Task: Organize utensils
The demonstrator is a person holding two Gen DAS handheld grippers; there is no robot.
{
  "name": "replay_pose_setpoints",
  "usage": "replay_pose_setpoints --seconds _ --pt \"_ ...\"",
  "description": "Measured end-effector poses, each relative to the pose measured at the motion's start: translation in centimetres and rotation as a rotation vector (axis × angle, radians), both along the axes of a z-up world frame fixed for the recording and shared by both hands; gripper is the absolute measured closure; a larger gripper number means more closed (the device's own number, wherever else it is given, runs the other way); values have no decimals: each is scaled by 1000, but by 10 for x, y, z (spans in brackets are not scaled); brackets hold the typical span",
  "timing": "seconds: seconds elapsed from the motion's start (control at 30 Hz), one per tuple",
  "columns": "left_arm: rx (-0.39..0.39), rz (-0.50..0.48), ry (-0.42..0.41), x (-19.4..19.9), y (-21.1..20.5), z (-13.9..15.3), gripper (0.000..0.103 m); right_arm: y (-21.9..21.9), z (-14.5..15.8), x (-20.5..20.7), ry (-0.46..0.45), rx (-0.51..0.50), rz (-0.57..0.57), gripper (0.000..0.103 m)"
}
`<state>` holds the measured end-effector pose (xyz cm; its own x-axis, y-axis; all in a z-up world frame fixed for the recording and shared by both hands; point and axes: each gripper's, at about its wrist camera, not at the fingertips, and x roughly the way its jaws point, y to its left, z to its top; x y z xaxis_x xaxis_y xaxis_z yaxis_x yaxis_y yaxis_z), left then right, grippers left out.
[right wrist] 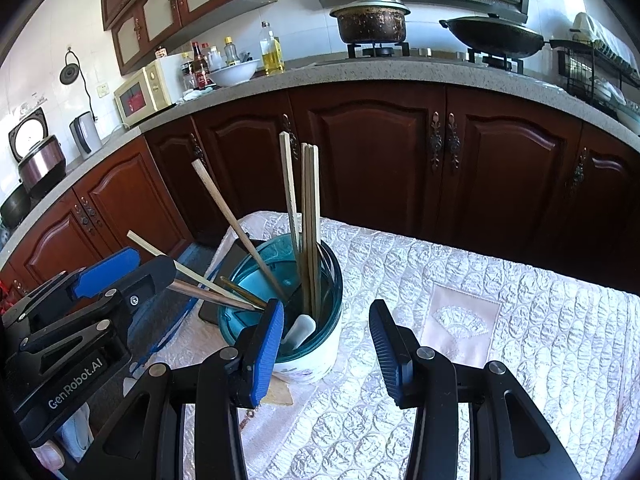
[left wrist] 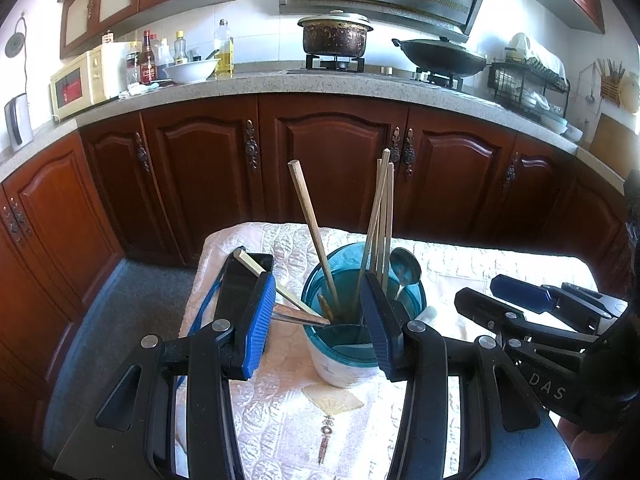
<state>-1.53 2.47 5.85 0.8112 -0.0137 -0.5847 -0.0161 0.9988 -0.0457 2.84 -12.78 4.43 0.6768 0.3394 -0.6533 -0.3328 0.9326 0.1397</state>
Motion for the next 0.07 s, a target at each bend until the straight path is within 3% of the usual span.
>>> replay_pose_setpoints --seconds 0.07 --pt "2 1 4 1 0 -1 59 -4 -2 2 7 6 -5 61"
